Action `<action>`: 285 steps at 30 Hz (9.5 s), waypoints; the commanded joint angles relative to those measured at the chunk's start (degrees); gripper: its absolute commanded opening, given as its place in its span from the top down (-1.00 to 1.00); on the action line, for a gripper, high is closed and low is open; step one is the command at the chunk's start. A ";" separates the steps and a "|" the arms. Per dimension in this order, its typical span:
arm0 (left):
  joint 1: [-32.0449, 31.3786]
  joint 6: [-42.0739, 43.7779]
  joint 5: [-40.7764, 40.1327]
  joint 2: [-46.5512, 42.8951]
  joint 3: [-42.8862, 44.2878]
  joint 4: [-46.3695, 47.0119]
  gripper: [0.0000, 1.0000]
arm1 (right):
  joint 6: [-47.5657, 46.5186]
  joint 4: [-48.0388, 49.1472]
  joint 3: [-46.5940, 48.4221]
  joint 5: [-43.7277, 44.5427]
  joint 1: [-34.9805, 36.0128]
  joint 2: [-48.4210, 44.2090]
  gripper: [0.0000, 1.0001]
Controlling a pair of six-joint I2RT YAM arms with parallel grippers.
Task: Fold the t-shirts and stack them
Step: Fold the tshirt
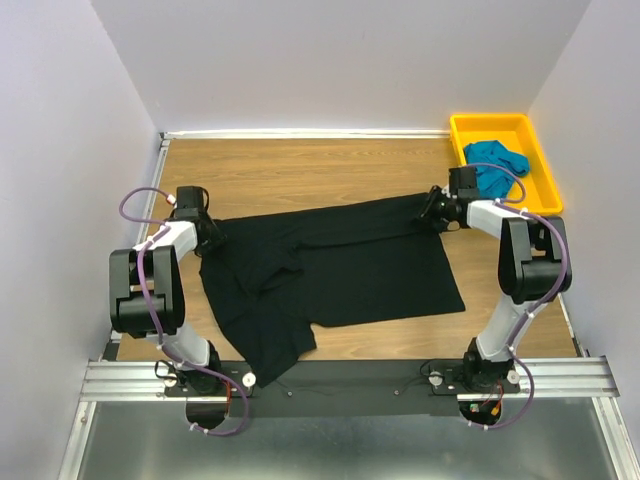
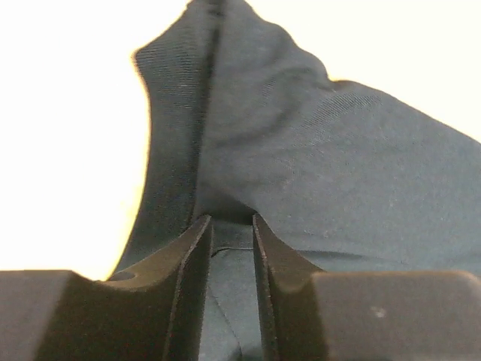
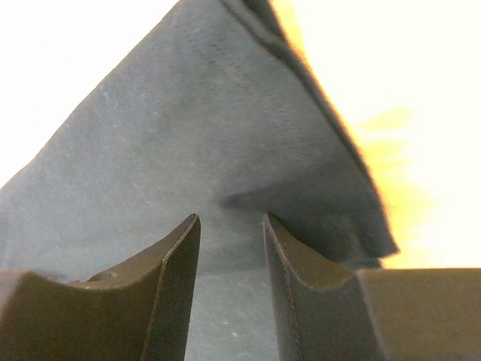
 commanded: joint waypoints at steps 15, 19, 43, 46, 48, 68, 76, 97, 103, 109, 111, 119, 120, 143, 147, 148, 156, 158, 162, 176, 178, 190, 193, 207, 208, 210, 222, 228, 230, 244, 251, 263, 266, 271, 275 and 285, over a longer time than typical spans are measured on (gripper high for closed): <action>2.04 2.83 5.65 4.72 10.07 8.18 -0.26 | -0.94 12.14 8.94 -12.77 -2.04 2.96 0.04; 2.22 1.61 4.86 8.95 12.53 8.71 -0.14 | 1.96 14.99 11.85 -11.74 -1.95 9.38 0.04; 1.87 1.60 6.36 20.66 25.02 4.76 -0.28 | -4.27 16.31 16.16 -12.08 -7.84 15.48 0.05; 0.29 2.39 4.51 15.92 23.88 4.58 -0.39 | -5.33 15.08 14.50 -13.13 -5.47 11.70 0.05; -0.77 2.48 3.55 12.40 22.91 4.06 -0.41 | -5.68 14.55 12.65 -13.22 -3.54 9.07 0.05; -16.24 11.80 11.62 3.25 8.67 -12.64 0.69 | -4.54 14.46 6.84 -16.03 1.04 8.53 0.07; -19.49 11.27 13.21 1.49 4.90 -12.82 0.71 | -5.33 14.46 6.41 -16.21 1.04 8.35 0.07; -22.92 10.75 12.50 2.72 0.58 -13.53 0.73 | -5.59 14.46 6.76 -16.21 1.04 8.88 0.07; -23.18 8.28 11.45 -2.81 5.14 -15.98 0.66 | -5.59 14.02 6.23 -17.00 1.83 6.95 0.07; -18.20 6.44 5.31 -5.01 11.04 -16.61 0.63 | -4.46 13.93 7.72 -13.40 1.83 7.82 0.07; -14.85 6.26 5.12 -3.70 11.13 -13.19 0.63 | -3.58 13.85 7.99 -11.64 1.74 8.79 0.07; -6.22 4.68 4.96 9.46 17.98 -4.21 0.65 | -2.96 13.85 7.29 -7.43 0.69 10.55 0.07; -6.05 4.77 5.12 10.88 19.03 -4.12 0.65 | -2.70 13.85 6.85 -6.90 -0.10 10.46 0.07; -3.32 4.15 4.60 22.31 29.06 -3.77 0.69 | 0.73 7.43 2.98 -2.85 -1.42 5.10 0.14; -3.32 3.89 3.54 25.04 31.08 -4.38 0.69 | 0.12 7.25 3.77 -0.04 -1.42 7.91 0.20; -3.32 3.97 3.54 25.74 31.78 -4.65 0.69 | -0.06 7.25 5.16 0.49 -1.42 8.70 0.21; -3.41 3.54 7.14 35.06 43.90 -8.24 0.69 | -2.42 6.20 17.20 3.30 -2.65 19.84 0.22; -3.41 3.10 8.54 37.51 47.86 -8.78 0.69 | -3.66 4.89 23.61 3.65 -2.65 22.49 0.21; -3.41 2.74 10.65 40.51 54.36 -8.78 0.55 | -7.87 1.20 35.30 0.95 -3.80 28.21 0.16; -9.30 4.59 9.52 10.46 23.81 -6.05 -0.17 | -3.85 -0.48 25.48 -11.29 10.60 12.22 -0.08; -10.61 5.12 11.18 7.04 17.68 -6.23 -0.15 | -0.77 1.79 23.30 -12.60 14.47 11.69 -0.07; -13.16 4.42 11.28 2.37 6.56 -3.86 0.11 | 10.22 13.75 23.37 -16.12 26.35 19.42 0.00; -13.16 4.42 11.01 2.81 6.39 -3.24 0.12 | 11.54 15.51 23.37 -16.21 26.79 21.44 0.04; -13.16 5.47 11.01 3.95 7.18 -3.33 0.18 | 12.69 17.89 25.30 -19.10 27.40 26.10 0.22; -13.16 5.47 11.01 3.95 7.35 -3.33 0.18 | 12.77 17.98 25.56 -19.63 27.40 26.28 0.25; -13.16 5.47 11.01 4.04 7.44 -3.42 0.21 | 12.69 18.06 25.83 -20.51 27.49 26.72 0.32; -13.16 5.21 12.41 0.44 7.88 -5.70 0.26 | 9.79 17.63 22.50 -21.66 27.14 21.71 0.98; -13.16 3.98 14.52 1.57 7.44 -4.30 0.32 | 9.52 17.27 20.65 -21.75 26.44 20.31 0.99; -13.16 3.63 14.79 2.19 7.53 -3.60 0.37 | 9.35 17.19 20.38 -21.48 26.00 20.22 0.99; -13.43 2.13 15.85 5.10 7.27 -2.10 0.49 | 8.99 17.01 20.91 -21.83 25.82 21.18 0.99; -13.52 2.39 12.07 5.79 6.30 -2.19 0.49 | 8.91 16.92 20.82 -21.66 25.82 21.45 0.99; -13.25 4.94 9.69 7.38 4.80 -4.03 0.82 | 5.75 15.43 18.18 -18.67 24.15 20.48 0.99; -13.25 5.29 9.52 7.47 4.98 -4.73 0.85 | 4.69 14.73 18.09 -18.06 23.71 20.31 0.99; -13.25 6.52 9.96 6.77 5.33 -6.75 0.87 | 2.76 13.14 18.45 -17.53 23.54 20.39 0.97; -13.25 8.19 13.55 5.71 6.38 -9.21 0.87 | 2.14 12.18 19.67 -18.23 23.54 21.01 0.94; -13.25 9.69 18.04 2.64 4.98 -12.38 0.86 | 0.12 9.98 21.96 -18.67 23.54 20.66 0.63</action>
